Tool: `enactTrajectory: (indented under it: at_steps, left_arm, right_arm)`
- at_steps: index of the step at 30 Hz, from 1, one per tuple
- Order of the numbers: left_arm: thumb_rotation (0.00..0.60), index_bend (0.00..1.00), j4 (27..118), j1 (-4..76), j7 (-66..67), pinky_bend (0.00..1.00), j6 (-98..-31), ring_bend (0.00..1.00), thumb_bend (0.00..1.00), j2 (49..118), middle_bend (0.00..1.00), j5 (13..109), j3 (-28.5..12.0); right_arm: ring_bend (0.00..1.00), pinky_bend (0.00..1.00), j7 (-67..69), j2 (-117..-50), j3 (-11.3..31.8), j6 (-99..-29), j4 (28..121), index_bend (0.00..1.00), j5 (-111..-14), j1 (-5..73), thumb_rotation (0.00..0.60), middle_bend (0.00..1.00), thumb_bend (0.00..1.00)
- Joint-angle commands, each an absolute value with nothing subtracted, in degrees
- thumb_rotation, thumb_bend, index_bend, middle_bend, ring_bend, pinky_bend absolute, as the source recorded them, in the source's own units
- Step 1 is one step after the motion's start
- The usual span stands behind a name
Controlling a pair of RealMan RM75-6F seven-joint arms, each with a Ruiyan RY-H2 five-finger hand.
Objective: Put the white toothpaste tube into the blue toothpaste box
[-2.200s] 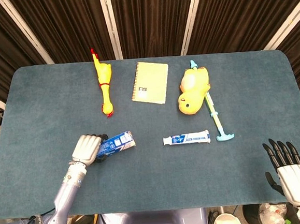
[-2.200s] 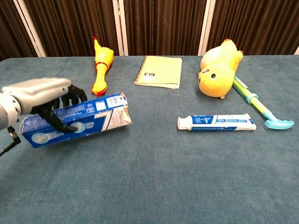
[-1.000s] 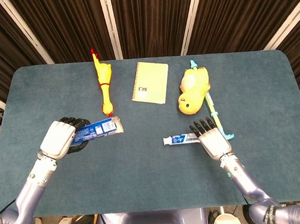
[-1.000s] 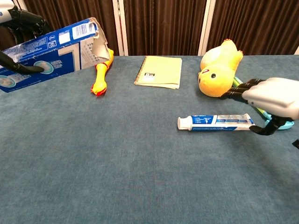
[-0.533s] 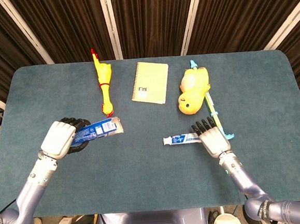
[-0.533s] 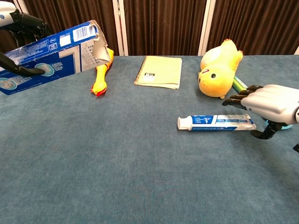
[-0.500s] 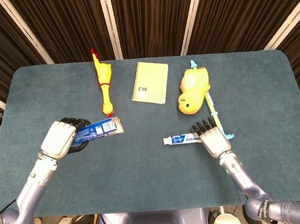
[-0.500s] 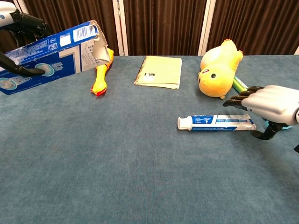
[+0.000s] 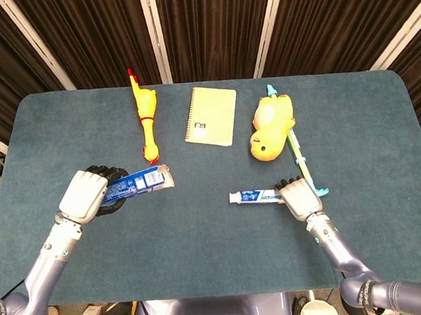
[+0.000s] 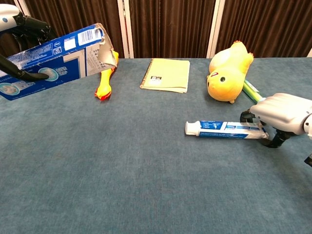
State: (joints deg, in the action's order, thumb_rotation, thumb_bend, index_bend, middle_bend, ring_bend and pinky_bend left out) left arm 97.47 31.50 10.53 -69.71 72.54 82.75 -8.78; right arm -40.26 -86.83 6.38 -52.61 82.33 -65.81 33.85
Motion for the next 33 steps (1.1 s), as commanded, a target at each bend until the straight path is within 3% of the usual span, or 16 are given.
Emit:
enactTrajectory:
  at_steps: [1, 4, 13, 33]
  left_arm:
    - [0.6, 0.38, 97.44, 31.49, 10.47, 0.48, -69.77, 0.46, 0.31, 72.54, 0.5, 82.78, -8.78]
    - [0.6, 0.38, 97.23, 31.48, 10.37, 0.48, -69.82, 0.46, 0.31, 72.59, 0.5, 82.75, -8.81]
    - [0.6, 0.37, 96.31, 31.56, 8.82, 0.48, -69.42, 0.46, 0.31, 73.32, 0.5, 82.64, -8.57]
    - [0.6, 0.38, 89.69, 35.25, 6.57, 0.48, -66.0, 0.46, 0.31, 82.36, 0.5, 80.29, -10.15]
  right_arm:
    - [0.58, 0.58, -39.1, -87.18, 6.11, -53.36, 82.18, 0.64, -66.98, 33.97, 0.6, 0.62, 0.44]
    - [0.62, 0.61, -37.63, -86.87, 5.98, -54.38, 82.84, 0.69, -68.65, 33.93, 0.6, 0.66, 0.47]
    - [0.64, 0.61, -33.82, -82.23, 6.36, -58.91, 88.42, 0.73, -74.49, 33.53, 0.6, 0.68, 0.5]
    - [0.68, 0.61, -28.94, -67.48, 12.22, -64.12, 99.01, 0.8, -80.82, 35.15, 0.6, 0.73, 0.51]
